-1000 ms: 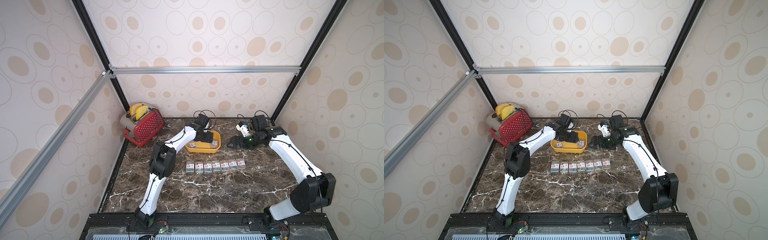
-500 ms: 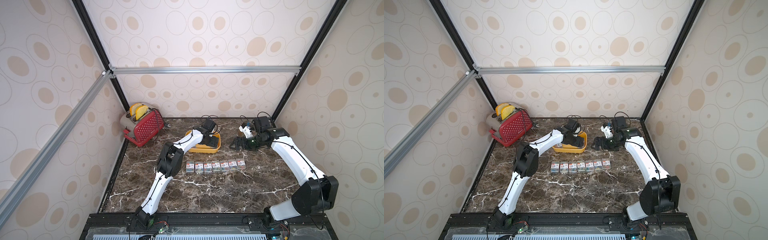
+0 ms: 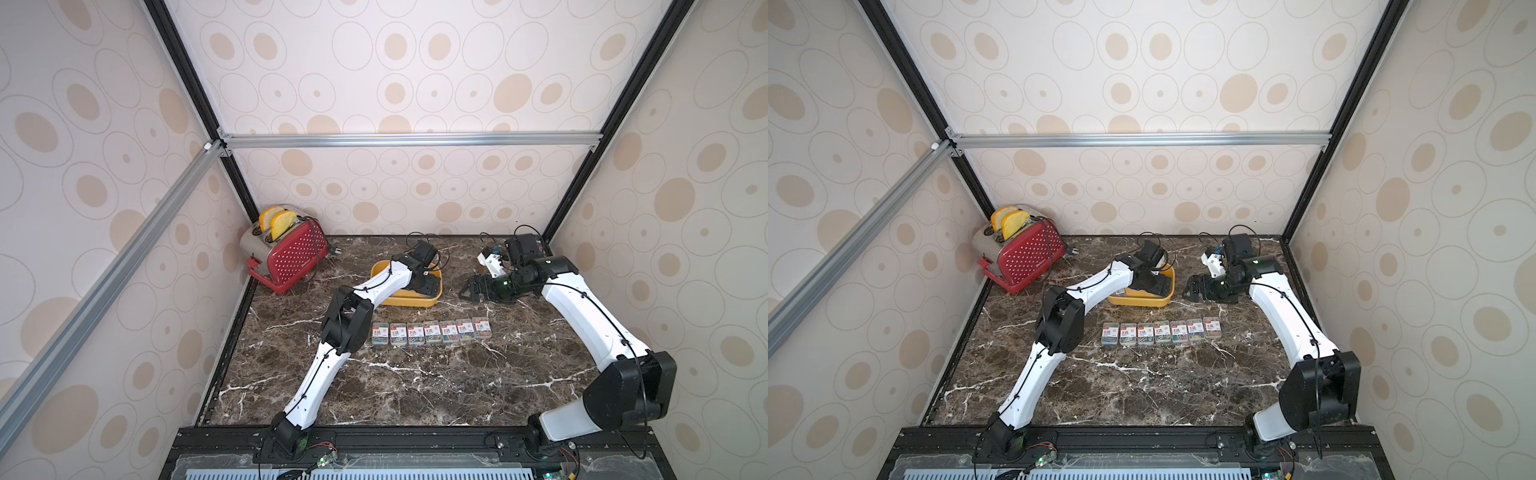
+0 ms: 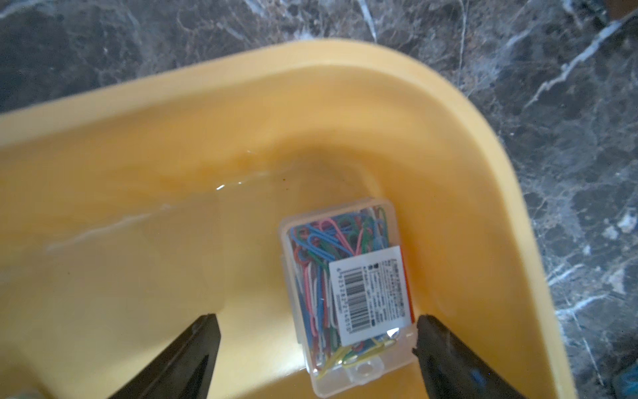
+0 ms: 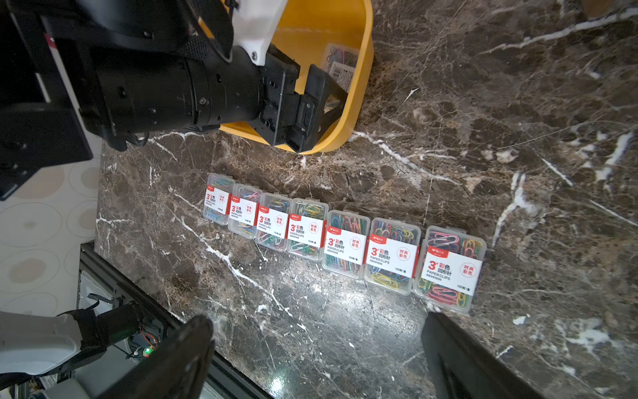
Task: Take the paper clips out of the storage box
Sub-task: Pick up the boxed paper clips from the storage box.
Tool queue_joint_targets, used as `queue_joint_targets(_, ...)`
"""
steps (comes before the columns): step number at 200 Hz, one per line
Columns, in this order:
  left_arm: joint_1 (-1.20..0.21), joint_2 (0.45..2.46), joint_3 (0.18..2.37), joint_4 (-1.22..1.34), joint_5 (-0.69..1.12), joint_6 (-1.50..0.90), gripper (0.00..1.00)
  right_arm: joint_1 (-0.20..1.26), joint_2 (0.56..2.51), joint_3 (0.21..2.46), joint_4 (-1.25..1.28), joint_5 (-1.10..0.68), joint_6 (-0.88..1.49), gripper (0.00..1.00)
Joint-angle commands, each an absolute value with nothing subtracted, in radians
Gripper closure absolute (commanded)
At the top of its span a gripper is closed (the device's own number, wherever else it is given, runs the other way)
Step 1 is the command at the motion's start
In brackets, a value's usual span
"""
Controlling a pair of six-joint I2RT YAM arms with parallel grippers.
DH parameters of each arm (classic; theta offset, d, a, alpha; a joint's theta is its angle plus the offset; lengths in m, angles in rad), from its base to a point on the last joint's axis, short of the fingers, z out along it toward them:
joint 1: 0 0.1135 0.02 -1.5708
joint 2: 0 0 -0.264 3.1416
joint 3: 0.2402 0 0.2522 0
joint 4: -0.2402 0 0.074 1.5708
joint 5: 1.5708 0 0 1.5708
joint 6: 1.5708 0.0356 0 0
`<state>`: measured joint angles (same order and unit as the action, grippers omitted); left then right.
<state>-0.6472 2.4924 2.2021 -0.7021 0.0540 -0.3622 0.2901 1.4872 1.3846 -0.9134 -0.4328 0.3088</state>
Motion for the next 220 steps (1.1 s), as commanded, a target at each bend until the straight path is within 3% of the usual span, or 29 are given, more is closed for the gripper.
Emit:
queue_joint_targets(1, -0.651, 2.533, 2.235, -0.765, -0.004, -0.342, 0.16, 0.285, 1.483, 1.388, -0.933, -0.450, 0.298, 0.00)
queue_joint_targets(32, -0.641, 2.525, 2.224, -0.779, -0.011, -0.342, 0.37, 0.287, 1.479, 1.390, -0.930, -0.451, 0.298, 0.00)
queue_joint_targets(67, -0.642, 2.522, 2.217, -0.784, -0.011, -0.335, 0.44, 0.286, 1.479, 1.390, -0.925, -0.465, 0.299, 0.00)
queue_joint_targets(83, -0.641, 2.516, 2.212, -0.790, -0.018, -0.331, 0.41, 0.286, 1.476, 1.391, -0.925, -0.468, 0.300, 0.00)
queue_joint_targets(105, -0.642, 2.489, 2.176, -0.755, -0.017, -0.327, 0.19, 0.287, 1.473, 1.386, -0.921, -0.472, 0.299, 0.00)
queue_joint_targets(127, -0.642, 2.460, 2.155, -0.717, -0.017, -0.308, 0.14, 0.285, 1.476, 1.388, -0.922, -0.476, 0.298, 0.00)
queue_joint_targets(184, -0.641, 2.472, 2.192, -0.686, -0.002, -0.214, 0.12, 0.285, 1.489, 1.399, -0.918, -0.481, 0.295, 0.00)
queue_joint_targets(220, -0.642, 2.497, 2.189, -0.668, 0.018, -0.203, 0.19, 0.286, 1.500, 1.405, -0.917, -0.480, 0.294, 0.00)
